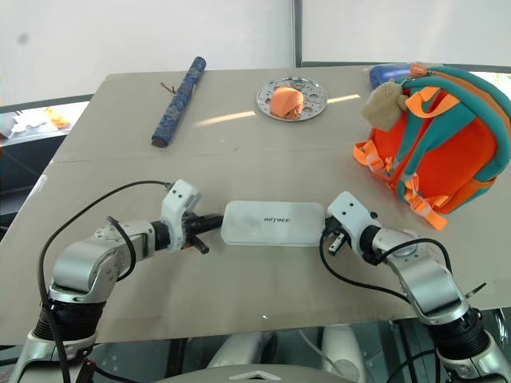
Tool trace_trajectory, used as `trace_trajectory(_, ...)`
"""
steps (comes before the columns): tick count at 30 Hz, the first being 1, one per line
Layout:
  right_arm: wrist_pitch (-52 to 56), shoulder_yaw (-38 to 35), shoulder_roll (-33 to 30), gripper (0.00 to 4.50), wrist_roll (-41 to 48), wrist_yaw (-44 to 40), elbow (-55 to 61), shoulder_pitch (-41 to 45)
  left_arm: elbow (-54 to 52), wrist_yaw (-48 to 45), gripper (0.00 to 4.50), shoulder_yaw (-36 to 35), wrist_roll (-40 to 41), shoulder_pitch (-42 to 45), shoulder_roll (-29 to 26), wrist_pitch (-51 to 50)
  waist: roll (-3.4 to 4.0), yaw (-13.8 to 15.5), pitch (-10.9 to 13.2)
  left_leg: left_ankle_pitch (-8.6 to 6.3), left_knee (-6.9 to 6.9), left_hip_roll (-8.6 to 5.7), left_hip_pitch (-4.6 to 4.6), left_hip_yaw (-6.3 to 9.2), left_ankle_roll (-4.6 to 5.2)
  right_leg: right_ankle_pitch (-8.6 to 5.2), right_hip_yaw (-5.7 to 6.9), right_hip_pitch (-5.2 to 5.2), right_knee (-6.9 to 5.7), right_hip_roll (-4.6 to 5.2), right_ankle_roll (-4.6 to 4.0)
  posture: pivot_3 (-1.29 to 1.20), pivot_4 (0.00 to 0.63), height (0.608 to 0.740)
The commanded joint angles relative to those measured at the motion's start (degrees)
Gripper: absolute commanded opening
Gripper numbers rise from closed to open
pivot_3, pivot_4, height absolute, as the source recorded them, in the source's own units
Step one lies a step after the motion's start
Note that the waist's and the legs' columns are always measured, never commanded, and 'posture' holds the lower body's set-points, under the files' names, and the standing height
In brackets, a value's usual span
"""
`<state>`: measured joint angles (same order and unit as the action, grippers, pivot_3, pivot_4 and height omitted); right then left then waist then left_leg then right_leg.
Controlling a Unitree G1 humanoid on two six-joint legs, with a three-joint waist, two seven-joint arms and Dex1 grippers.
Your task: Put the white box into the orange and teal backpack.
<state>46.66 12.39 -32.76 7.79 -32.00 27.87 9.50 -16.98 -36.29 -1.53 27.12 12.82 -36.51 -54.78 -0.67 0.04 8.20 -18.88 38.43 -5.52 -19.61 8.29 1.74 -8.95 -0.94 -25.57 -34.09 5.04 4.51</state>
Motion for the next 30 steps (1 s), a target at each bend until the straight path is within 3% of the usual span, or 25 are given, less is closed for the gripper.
trace_trajectory(1,-0.56,-0.52,0.31,0.00,-0.30,0.89,0.00,-0.64,0.99,-1.70,0.09,0.94,0.33,0.22,-0.07,1.04,-0.01,0.01,-0.01,0.00,0.00,0.00,0.01,0.00,0.00,0.00,0.00,0.01,0.00,0.00,0.00,0.00,0.150,0.731)
trace_trajectory(4,-1.83,-0.97,0.02,0.00,-1.16,1.45,-1.46,-0.62,6.01,-4.30,0.09,-5.35,6.39,2.26,-0.58,-5.28,-0.02,-0.05,-0.01,0.00,0.00,-0.01,0.00,0.01,0.00,0.00,0.01,0.00,0.01,-0.01,0.00,0.00,0.150,0.731)
trace_trajectory(7,-2.96,-1.64,-0.60,0.00,-1.43,1.33,-2.72,-0.27,15.80,-11.50,1.12,-8.82,10.46,4.62,-6.71,-11.04,-0.04,-0.53,-0.02,0.00,0.00,-0.04,0.00,0.03,0.00,0.00,0.03,-0.02,-0.01,-0.04,0.00,0.00,0.150,0.731)
trace_trajectory(12,-4.96,-0.90,-0.93,0.00,-1.64,0.69,-4.13,0.51,24.06,-18.80,3.47,-10.14,20.02,10.63,-10.83,-27.02,-0.04,-0.91,-0.02,0.00,-0.01,-0.12,0.05,0.01,0.00,0.00,0.02,-0.02,-0.04,-0.06,0.00,0.00,0.150,0.731)
trace_trajectory(19,-6.28,-0.15,-0.56,0.00,-1.88,0.39,-4.99,1.61,23.57,-15.14,3.47,-11.41,23.01,11.09,-4.28,-34.47,-0.09,-0.82,-0.05,0.01,0.01,-0.07,0.03,0.05,0.00,0.00,0.01,-0.03,-0.06,-0.02,-0.01,0.00,0.150,0.731)
trace_trajectory(30,-12.66,5.52,5.32,0.00,-3.08,-2.33,-15.81,6.98,23.58,-10.36,3.47,-10.66,22.78,11.91,5.50,-33.41,-0.24,-0.99,-0.23,0.01,0.04,-0.03,0.15,-0.07,-0.01,0.01,-0.10,0.00,-0.17,-0.01,-0.02,0.00,0.150,0.731)
